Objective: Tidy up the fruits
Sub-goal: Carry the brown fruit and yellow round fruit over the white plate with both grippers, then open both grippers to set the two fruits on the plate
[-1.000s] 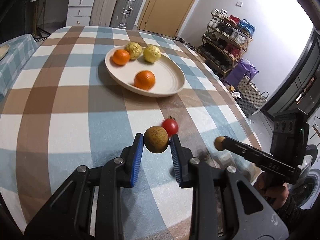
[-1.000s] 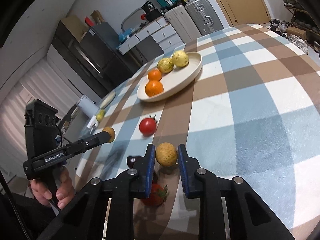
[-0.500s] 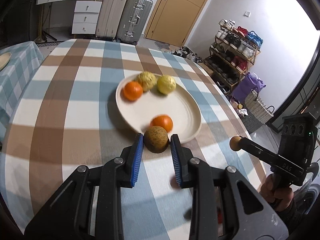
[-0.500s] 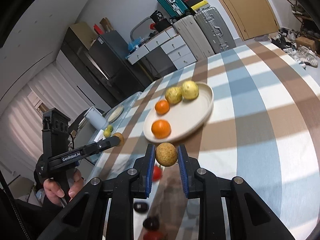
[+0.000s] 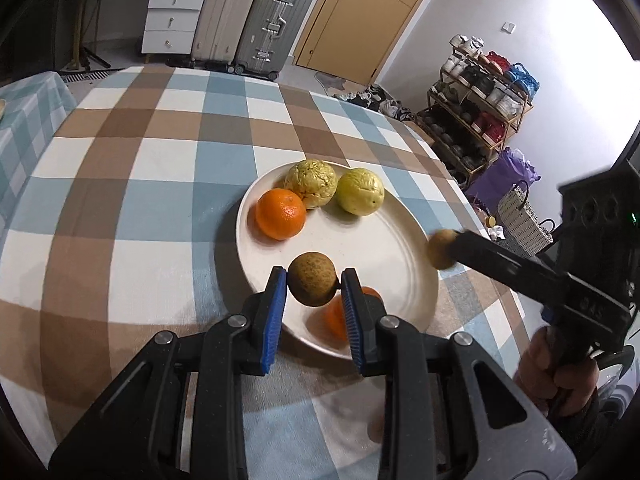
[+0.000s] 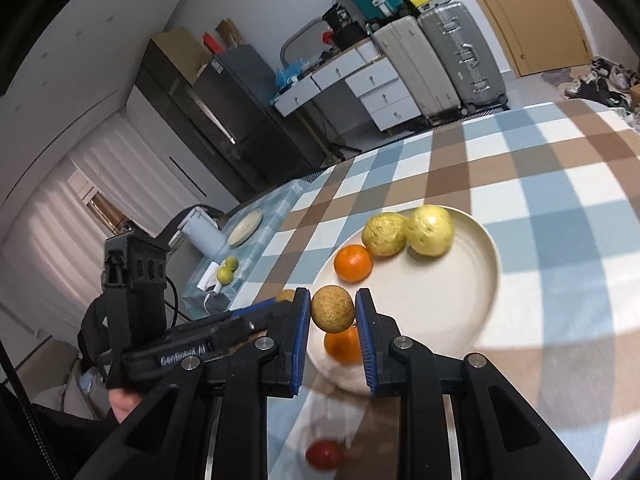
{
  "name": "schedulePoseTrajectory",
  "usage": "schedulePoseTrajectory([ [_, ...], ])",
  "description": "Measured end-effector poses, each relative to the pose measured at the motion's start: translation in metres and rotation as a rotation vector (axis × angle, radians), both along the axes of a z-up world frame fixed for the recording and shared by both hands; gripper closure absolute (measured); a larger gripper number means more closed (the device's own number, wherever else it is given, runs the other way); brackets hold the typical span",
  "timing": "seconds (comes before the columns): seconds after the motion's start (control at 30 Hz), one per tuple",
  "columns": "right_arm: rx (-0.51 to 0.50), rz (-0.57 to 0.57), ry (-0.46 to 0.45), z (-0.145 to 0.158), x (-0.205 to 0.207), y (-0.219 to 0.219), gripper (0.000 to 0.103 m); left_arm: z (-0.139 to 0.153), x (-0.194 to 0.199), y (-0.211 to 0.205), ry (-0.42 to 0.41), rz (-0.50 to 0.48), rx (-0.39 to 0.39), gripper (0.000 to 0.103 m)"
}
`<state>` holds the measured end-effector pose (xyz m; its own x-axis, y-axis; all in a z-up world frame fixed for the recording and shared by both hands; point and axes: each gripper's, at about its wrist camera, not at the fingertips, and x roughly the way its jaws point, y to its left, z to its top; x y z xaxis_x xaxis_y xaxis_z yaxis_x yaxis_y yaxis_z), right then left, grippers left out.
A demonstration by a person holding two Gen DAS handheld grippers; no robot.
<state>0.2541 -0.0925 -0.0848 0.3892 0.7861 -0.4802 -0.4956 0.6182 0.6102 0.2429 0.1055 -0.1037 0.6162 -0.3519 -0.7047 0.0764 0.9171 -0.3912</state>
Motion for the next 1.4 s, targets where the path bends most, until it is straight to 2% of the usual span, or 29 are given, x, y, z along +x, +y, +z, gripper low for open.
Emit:
schedulePoseTrajectory([
  [0.13,-0.052,0.036,0.056,-0.014,0.03,0.025,0.079,-0.01,0.013,0.001,0.004,0.001,-0.001,0.078],
  [0.37,-0.065,0.055,0.123,-0.035,0.059,0.047,0.079,-0.024,0.028,0.002,0.02,-0.002,0.002,0.078],
  [0.83,-0.067,0.073,0.132,-0.044,0.069,0.058,0.078,-0.029,0.036,0.005,0.027,0.015,-0.008,0.076],
  [0.9,-0.054,0.064,0.125,-0.041,0.067,0.055,0.072,-0.026,0.033,0.005,0.025,0.019,-0.01,0.073],
  [0.97,-0.019,0.062,0.107,-0.035,0.061,0.048,0.059,-0.022,0.028,0.005,0.017,0.032,-0.007,0.063],
  [1.03,-0.004,0.055,0.085,-0.028,0.054,0.042,0.048,-0.015,0.021,0.003,0.004,0.04,0.004,0.059],
  [1.13,0.009,0.048,0.043,-0.014,0.038,0.03,0.039,-0.005,0.01,-0.001,-0.016,0.053,0.035,0.051],
  [1.27,0.007,-0.008,-0.021,0.002,0.014,0.011,0.017,0.008,-0.011,-0.008,-0.038,0.049,0.043,0.046],
  [1.33,0.004,-0.042,-0.057,0.009,0.0,0.0,0.01,0.014,-0.022,-0.012,-0.052,0.05,0.056,0.04],
  [1.4,0.007,-0.064,-0.081,0.015,-0.013,-0.01,0.009,0.021,-0.035,-0.017,-0.068,0.056,0.066,0.029],
])
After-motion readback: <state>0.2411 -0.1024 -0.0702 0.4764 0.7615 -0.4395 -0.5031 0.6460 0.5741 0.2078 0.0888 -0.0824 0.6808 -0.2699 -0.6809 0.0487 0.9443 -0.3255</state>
